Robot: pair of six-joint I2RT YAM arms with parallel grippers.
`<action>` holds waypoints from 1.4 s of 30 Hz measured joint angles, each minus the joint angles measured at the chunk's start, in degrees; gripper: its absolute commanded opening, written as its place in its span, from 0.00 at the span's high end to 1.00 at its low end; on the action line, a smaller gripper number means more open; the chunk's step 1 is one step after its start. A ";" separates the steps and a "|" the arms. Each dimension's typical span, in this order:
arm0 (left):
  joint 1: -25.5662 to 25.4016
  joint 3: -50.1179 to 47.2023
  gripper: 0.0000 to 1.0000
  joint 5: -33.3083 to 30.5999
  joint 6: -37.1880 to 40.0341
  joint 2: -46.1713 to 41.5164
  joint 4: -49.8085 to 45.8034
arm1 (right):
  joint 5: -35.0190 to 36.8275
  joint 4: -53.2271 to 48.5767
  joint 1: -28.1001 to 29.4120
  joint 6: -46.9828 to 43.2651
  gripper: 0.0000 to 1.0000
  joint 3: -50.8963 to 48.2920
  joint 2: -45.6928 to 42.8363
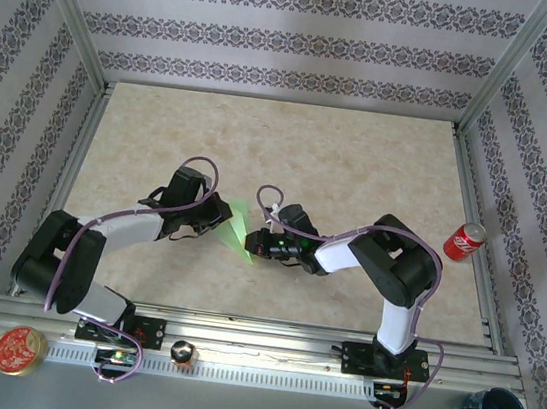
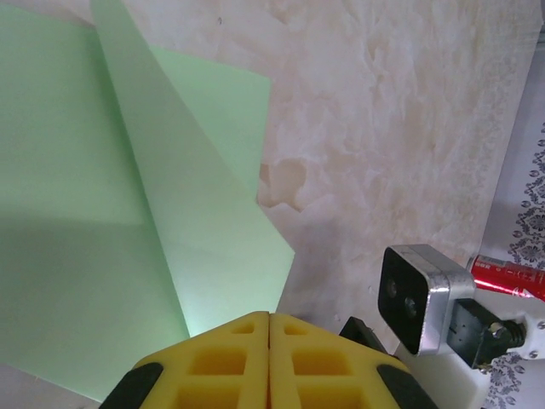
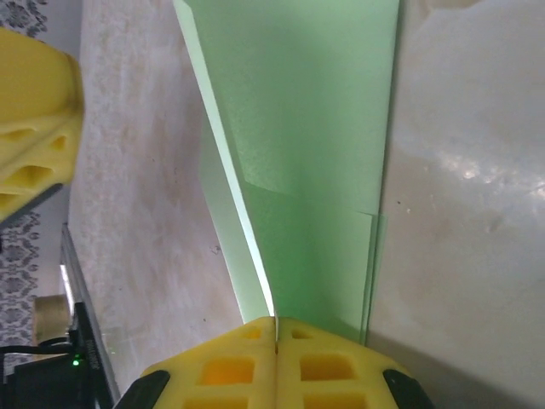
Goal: Fold a paper plane with a square sheet of paper (pick it up from the middle)
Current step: Fourth fold the wing at the center of the table.
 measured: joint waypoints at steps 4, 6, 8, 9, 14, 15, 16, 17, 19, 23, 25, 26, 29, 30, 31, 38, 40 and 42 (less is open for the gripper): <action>-0.02 -0.33 0.93 0.70 0.02 0.68 1.18 | -0.70 2.01 -0.37 1.46 0.96 -0.59 0.39; 0.00 -0.52 0.93 1.03 0.00 1.16 2.16 | -1.01 2.93 -0.52 2.14 0.96 -0.90 0.59; 0.00 -0.74 0.93 1.38 0.00 1.70 3.06 | -1.11 4.04 -0.61 2.80 0.96 -1.31 0.76; 0.00 -0.85 0.94 1.57 0.00 1.95 3.56 | -1.14 4.42 -0.61 3.17 0.96 -1.46 0.83; -0.02 -1.33 0.94 2.45 -0.04 3.15 6.40 | -1.40 6.51 -0.61 4.39 0.96 -2.23 1.11; 0.00 -1.40 0.94 2.64 -0.04 3.50 7.02 | -1.46 6.99 -0.61 4.87 0.96 -2.43 1.20; 0.00 -1.44 0.94 2.86 -0.04 3.85 7.54 | -1.46 7.43 -0.61 5.14 0.96 -2.58 1.31; -0.02 -1.44 0.94 3.10 -0.07 4.37 8.15 | -1.46 8.00 -0.61 5.44 0.96 -2.71 1.44; -0.02 -1.46 0.94 3.63 -0.22 5.33 9.33 | -1.46 8.87 -0.61 5.99 0.97 -2.93 1.66; -0.02 -1.46 0.94 3.96 -0.48 6.58 10.73 | -1.42 10.38 -0.63 6.95 0.97 -3.56 1.86; -0.02 -1.46 0.94 4.13 -0.50 7.10 11.43 | -1.40 10.84 -0.63 7.23 0.98 -3.76 1.90; -0.02 -1.46 0.94 4.26 -0.50 7.48 11.87 | -1.38 11.19 -0.63 7.50 0.98 -3.89 1.97; 0.00 -1.46 0.94 4.83 -0.70 8.92 13.33 | -1.33 12.04 -0.76 8.17 0.98 -4.15 2.19; -0.02 -1.46 0.94 5.01 -0.72 9.44 13.77 | -1.38 12.37 -0.94 8.33 0.98 -4.26 2.21; -0.02 -1.44 0.94 5.14 -0.74 10.05 14.12 | -1.38 12.61 -0.98 8.48 0.98 -4.37 2.23; -0.02 -1.42 0.94 5.40 -0.92 12.33 15.19 | -1.38 13.70 -1.01 9.55 0.99 -4.63 2.60; -0.02 -1.38 0.94 5.42 -0.92 12.59 15.45 | -1.46 13.77 -1.16 9.64 0.99 -4.63 2.69; -0.02 -1.27 0.94 5.42 -0.92 12.96 15.58 | -1.73 13.88 -1.33 9.81 0.99 -4.63 2.78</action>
